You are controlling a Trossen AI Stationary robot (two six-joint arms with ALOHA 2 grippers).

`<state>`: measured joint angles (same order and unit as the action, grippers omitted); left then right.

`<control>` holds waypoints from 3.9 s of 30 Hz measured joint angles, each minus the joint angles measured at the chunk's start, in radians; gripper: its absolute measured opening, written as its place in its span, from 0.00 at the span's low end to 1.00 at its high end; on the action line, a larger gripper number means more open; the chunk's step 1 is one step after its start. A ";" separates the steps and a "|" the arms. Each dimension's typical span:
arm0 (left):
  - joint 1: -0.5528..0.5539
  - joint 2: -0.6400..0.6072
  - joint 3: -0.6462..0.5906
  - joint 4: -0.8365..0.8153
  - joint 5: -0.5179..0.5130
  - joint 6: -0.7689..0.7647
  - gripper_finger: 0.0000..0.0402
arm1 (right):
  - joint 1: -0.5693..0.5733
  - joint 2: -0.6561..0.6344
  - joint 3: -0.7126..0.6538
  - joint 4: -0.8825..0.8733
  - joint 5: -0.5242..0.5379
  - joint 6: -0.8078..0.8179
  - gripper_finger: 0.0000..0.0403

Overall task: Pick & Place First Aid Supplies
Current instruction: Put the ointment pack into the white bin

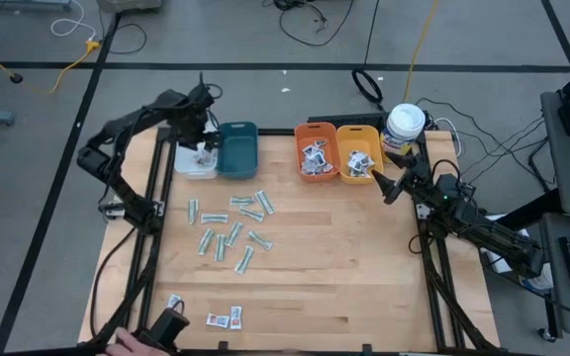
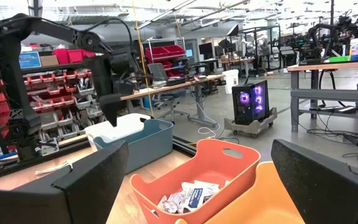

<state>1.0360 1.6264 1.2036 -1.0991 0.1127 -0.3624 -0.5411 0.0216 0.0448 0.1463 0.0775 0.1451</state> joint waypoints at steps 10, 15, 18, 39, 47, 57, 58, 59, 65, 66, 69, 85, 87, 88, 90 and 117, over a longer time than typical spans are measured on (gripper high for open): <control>-0.120 0.000 0.200 -0.228 0.045 0.362 0.56 | 0.000 0.000 0.000 0.000 0.000 0.000 0.97; -0.216 0.000 0.253 -0.265 0.044 0.609 0.54 | 0.000 0.000 0.000 0.000 0.000 0.000 0.97; -0.298 0.000 0.263 -0.281 0.042 0.751 0.52 | 0.000 0.000 0.000 0.000 0.000 0.000 0.97; -1.223 0.000 0.263 -0.286 -0.008 0.324 0.50 | 0.000 0.000 0.000 0.000 0.000 0.000 0.97; -1.519 0.000 0.263 -0.192 -0.006 0.003 0.50 | 0.000 0.000 0.000 0.000 0.000 0.000 0.97; -1.729 0.000 0.263 -0.092 0.028 -0.276 0.50 | 0.000 0.000 0.000 0.000 0.000 0.000 0.97; -1.742 0.000 0.263 -0.091 0.028 -0.280 0.50 | 0.000 0.000 0.000 0.000 0.000 0.000 0.97; -1.754 0.000 0.263 -0.086 0.028 -0.280 0.50 | 0.000 0.000 0.000 0.000 0.000 0.000 0.97; -1.778 0.066 0.264 -0.047 0.014 -0.276 0.50 | 0.000 0.000 0.000 0.000 0.000 0.000 0.97; -1.778 0.081 0.264 -0.045 0.014 -0.275 0.50 | 0.000 0.000 0.000 0.000 0.000 0.000 0.97; -1.778 0.129 0.264 -0.046 0.018 -0.276 0.50 | 0.000 0.000 0.000 0.000 0.000 0.000 0.97; -1.798 0.351 0.264 0.141 0.036 -0.215 0.50 | 0.000 0.000 0.000 0.000 0.000 0.000 0.97; -1.801 0.371 0.264 0.140 0.025 -0.223 0.50 | 0.000 0.000 0.000 0.000 0.000 0.000 0.97; -1.801 0.382 0.264 0.139 0.022 -0.223 0.50 | 0.000 0.000 0.000 0.000 0.000 0.000 0.97; -1.801 0.405 0.263 0.136 0.019 -0.225 0.50 | 0.000 0.000 0.000 0.000 0.000 0.000 0.97; -1.798 0.443 0.231 0.178 -0.001 -0.252 0.12 | 0.000 0.000 0.000 0.000 0.000 0.000 0.97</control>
<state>-0.7624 2.0693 1.4342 -0.9215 0.1116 -0.6143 -0.5415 0.0219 0.0448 0.1460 0.0773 0.1448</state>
